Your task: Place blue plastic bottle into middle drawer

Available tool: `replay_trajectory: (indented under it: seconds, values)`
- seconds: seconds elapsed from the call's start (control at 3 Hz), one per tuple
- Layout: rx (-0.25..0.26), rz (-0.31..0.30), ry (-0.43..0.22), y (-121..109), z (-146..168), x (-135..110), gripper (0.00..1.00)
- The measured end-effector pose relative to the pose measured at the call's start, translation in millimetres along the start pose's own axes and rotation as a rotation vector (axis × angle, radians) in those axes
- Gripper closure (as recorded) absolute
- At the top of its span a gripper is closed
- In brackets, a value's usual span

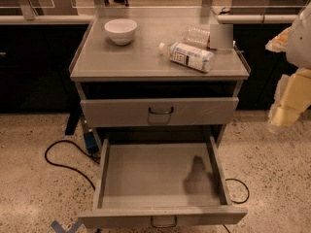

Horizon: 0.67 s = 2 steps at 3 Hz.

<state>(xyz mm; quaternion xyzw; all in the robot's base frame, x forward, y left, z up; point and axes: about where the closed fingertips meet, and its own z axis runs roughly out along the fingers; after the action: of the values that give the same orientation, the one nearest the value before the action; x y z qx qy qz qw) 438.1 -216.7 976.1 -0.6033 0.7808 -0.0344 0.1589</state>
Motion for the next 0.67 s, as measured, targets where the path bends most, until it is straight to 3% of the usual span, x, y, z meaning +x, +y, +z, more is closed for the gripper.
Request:
replay_trajectory:
  seconds: [0.33,0.67]
  values:
    - [0.0,0.0,0.0,0,0,0,0.0]
    - [0.041,-0.059,-0.025,-14,-8,-21,0.0]
